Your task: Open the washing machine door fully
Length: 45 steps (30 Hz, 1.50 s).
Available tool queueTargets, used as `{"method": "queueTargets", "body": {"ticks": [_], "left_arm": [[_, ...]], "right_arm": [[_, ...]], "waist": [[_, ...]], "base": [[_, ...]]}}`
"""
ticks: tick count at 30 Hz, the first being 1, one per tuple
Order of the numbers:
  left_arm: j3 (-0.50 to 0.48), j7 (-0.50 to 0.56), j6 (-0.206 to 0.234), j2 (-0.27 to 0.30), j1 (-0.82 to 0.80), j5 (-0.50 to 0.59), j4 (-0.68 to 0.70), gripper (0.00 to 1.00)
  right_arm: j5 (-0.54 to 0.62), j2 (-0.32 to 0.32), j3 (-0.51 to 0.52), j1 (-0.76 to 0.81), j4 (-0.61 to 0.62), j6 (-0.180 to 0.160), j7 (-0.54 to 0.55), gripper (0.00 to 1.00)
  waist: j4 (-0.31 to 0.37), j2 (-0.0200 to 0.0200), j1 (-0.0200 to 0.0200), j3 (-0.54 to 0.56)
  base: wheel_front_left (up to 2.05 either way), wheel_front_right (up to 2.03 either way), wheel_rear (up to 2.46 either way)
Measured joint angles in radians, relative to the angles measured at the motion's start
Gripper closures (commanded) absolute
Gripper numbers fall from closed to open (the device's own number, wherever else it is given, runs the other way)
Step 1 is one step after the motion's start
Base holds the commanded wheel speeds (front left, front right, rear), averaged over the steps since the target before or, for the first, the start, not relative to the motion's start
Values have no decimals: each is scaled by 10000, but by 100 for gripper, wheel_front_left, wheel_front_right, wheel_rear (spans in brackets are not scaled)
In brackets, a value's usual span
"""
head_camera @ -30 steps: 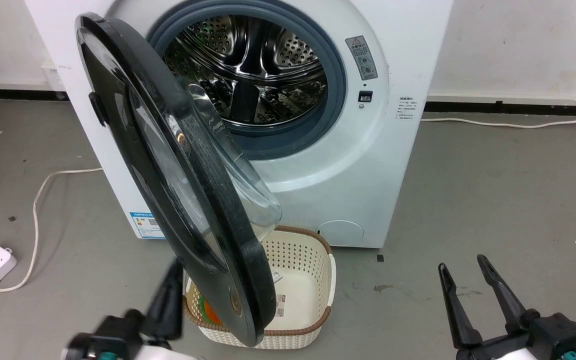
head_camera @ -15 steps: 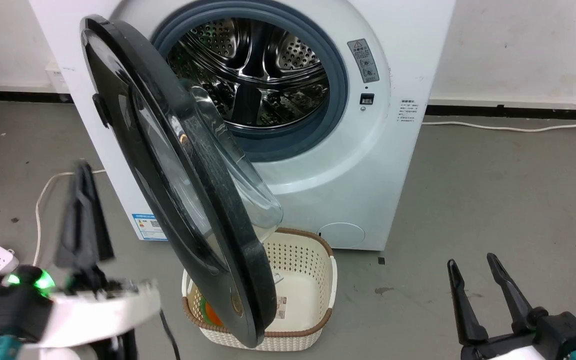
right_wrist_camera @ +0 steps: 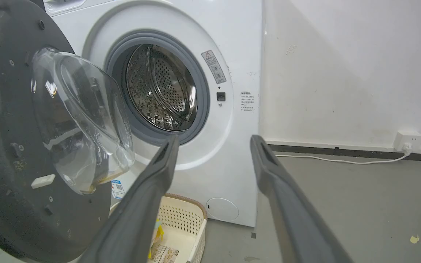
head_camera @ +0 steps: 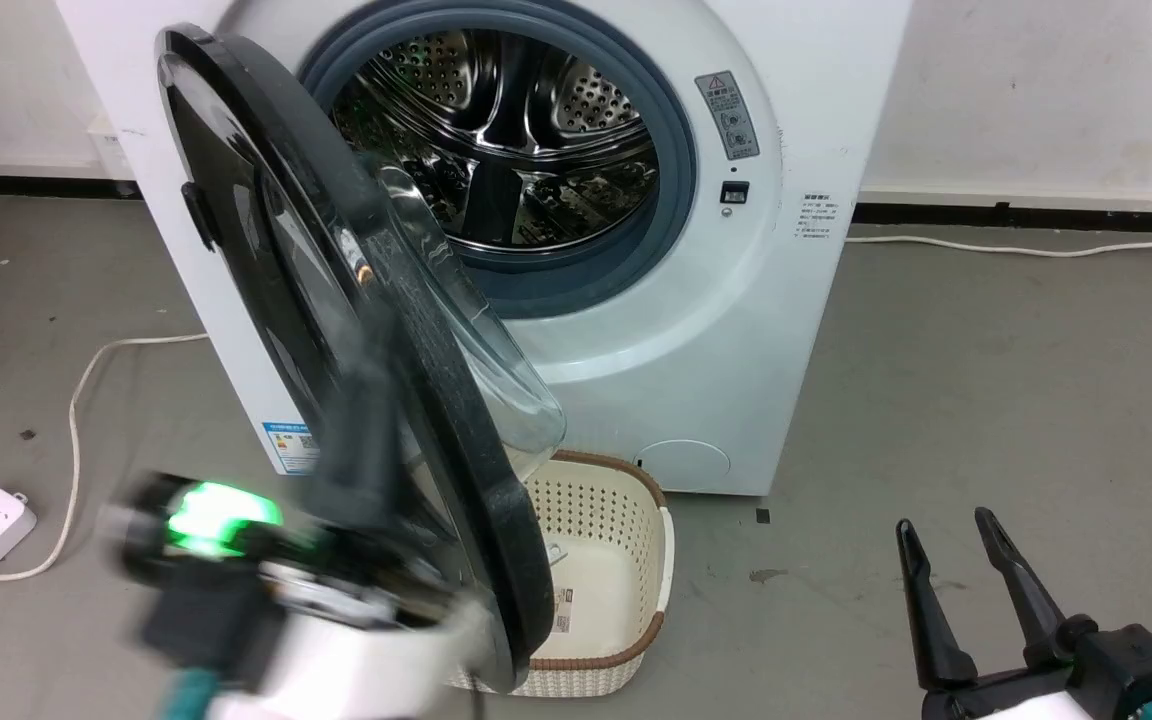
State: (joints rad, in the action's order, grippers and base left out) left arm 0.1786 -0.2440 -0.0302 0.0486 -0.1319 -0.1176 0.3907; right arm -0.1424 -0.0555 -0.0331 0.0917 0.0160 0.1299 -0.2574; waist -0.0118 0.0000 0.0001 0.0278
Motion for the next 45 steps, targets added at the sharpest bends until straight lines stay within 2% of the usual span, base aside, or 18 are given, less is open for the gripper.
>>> {"method": "queueTargets", "body": {"ticks": [7,8,15,23,30,38,39,41,45], "left_arm": [[1689,895,-161,-8,770,-451,-1639,100],[2123,1210,-155,-13,918,-617,-2431,100],[2249,1513,52,-6,888,-807,-4197,100],[2255,1335,36,-35,857,-978,-4934,100],[2219,1273,136,215,915,-953,-5003,100],[1745,1099,500,560,1176,-1039,-4899,100],[1475,1026,637,681,1197,-1137,-4832,100],[915,993,786,995,1198,-1335,-4748,100],[217,980,838,1496,1045,-1659,-4698,100]], "right_arm": [[-77,2,8,1,-36,0,0,0],[-90,4,0,0,-54,0,0,0],[-173,4,-27,1,-86,0,0,0],[-178,4,10,35,-173,-2,0,0],[-265,8,15,81,-295,0,0,0],[-529,12,-92,111,-560,0,0,0],[-531,15,-134,113,-625,-2,0,0],[-545,19,-280,113,-723,-2,0,0],[-476,21,-397,98,-746,0,0,0]], "waist": [[-52,0,-1,-45],[-80,0,0,-65],[-158,0,0,-148],[-597,0,-2,-161],[-1539,0,-2,-93],[-2999,0,-1,44],[-3524,0,-2,83],[-4114,0,-2,89],[-4459,-1,-2,-103]], "base": [[0,0,0],[0,0,0],[0,0,0],[0,0,0],[0,0,0],[0,0,0],[0,0,0],[0,0,0],[0,0,0]]}}
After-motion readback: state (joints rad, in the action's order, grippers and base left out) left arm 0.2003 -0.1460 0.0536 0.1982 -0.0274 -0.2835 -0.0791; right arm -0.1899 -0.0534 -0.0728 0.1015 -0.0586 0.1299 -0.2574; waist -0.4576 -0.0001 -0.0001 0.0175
